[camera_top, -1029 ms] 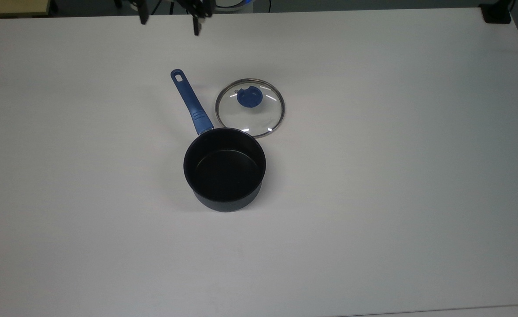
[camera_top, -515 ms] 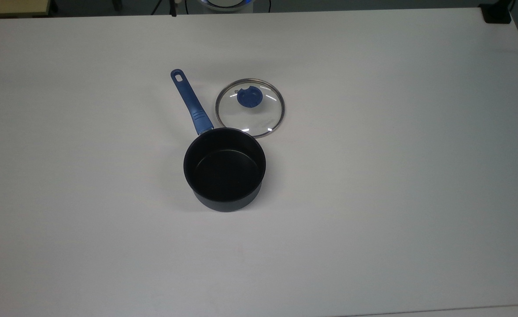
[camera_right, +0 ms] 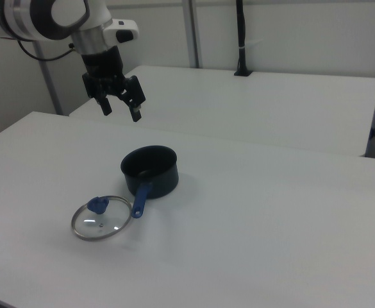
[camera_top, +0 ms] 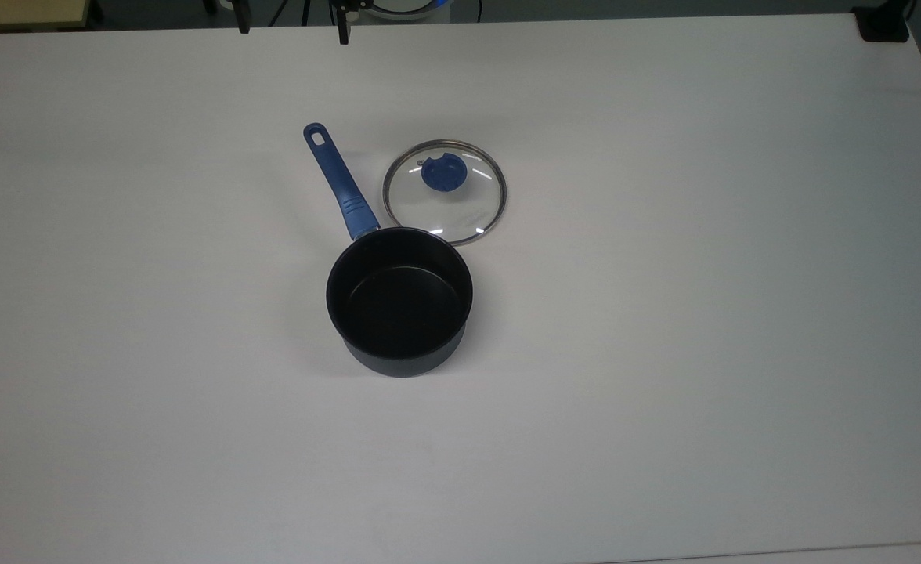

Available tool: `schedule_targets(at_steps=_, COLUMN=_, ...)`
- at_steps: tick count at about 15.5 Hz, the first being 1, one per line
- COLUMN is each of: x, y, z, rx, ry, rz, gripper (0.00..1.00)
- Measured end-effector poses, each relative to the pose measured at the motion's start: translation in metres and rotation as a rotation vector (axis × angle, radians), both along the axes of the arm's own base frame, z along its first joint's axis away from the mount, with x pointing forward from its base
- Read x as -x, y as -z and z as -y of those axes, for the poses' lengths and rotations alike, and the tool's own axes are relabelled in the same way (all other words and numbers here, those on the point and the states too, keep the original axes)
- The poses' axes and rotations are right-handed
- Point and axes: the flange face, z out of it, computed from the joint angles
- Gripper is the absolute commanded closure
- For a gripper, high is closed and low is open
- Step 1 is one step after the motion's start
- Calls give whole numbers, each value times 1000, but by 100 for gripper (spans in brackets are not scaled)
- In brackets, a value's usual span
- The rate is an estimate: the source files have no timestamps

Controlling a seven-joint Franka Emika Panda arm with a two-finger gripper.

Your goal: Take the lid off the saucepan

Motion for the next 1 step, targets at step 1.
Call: schedule_targets(at_steps=1, x=0, y=0, z=0, rx=0, ry=1, rz=0, gripper=0)
